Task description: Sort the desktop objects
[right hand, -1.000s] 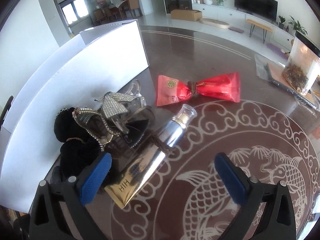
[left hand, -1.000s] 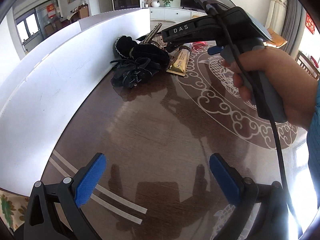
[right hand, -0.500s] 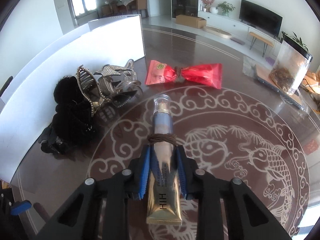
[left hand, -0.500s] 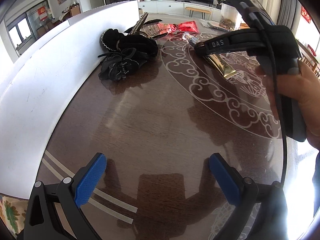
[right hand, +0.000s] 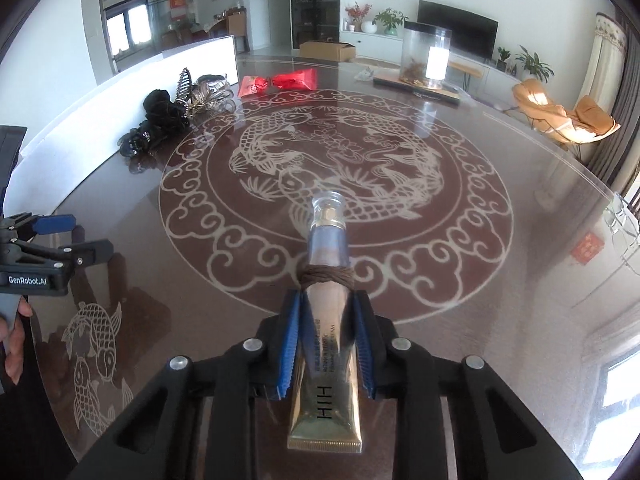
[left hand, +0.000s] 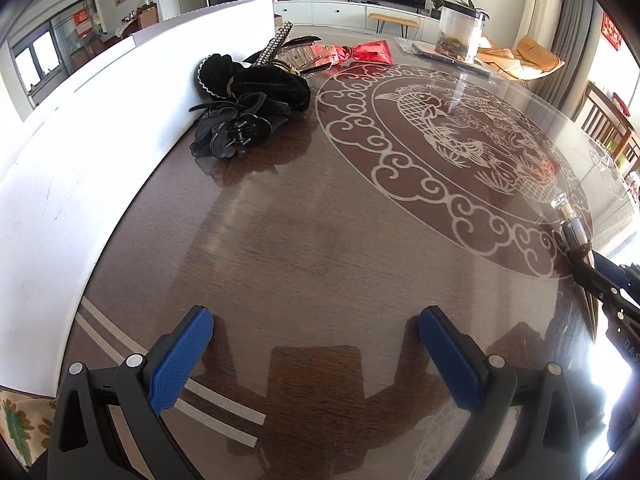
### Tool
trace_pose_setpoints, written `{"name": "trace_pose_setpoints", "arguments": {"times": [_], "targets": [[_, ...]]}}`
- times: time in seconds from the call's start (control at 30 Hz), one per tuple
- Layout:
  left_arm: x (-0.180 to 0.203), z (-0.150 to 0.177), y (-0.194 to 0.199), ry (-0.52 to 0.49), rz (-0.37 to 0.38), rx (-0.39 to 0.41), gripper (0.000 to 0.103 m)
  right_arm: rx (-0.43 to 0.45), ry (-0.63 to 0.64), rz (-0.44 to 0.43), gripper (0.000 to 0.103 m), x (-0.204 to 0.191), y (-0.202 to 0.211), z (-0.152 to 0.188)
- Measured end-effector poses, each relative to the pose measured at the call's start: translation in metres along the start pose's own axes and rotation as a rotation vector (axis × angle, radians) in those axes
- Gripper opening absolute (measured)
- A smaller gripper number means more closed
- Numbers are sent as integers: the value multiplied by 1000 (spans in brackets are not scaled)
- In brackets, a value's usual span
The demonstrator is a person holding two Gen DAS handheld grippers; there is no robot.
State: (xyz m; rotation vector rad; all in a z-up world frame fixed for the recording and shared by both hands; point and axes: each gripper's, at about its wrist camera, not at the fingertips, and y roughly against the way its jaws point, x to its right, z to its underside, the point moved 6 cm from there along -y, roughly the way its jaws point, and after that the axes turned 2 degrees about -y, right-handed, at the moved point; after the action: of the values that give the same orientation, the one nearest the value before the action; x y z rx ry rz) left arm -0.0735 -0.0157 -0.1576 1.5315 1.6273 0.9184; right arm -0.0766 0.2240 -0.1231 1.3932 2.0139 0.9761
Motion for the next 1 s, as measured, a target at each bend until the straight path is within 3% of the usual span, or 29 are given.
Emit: {"name": "trace_pose_setpoints", "arguments": {"times": [0.13,0.2,0.27,0.4,0.5,1.0], "targets": [[0,-1,0,-2,1,-1,103,10,-19,11,30,3,3,4],[0,-1,-1,-4,1,-1,103,9,-30,19,39,4,3,5],[0,-2,-1,-4,1,-1,103,-1,-44,18,62,6,2,6],[1,-2,-2,-4,1,-1,103,-5,-28,15,65,1,-1,5],[1,-3,-2,-5,2,2,103,-12,-15,4,74,-3,-2,5],[1,-4,-2,-5,1,2,103,-19,-7,-4,81,-8,-5,5]]}}
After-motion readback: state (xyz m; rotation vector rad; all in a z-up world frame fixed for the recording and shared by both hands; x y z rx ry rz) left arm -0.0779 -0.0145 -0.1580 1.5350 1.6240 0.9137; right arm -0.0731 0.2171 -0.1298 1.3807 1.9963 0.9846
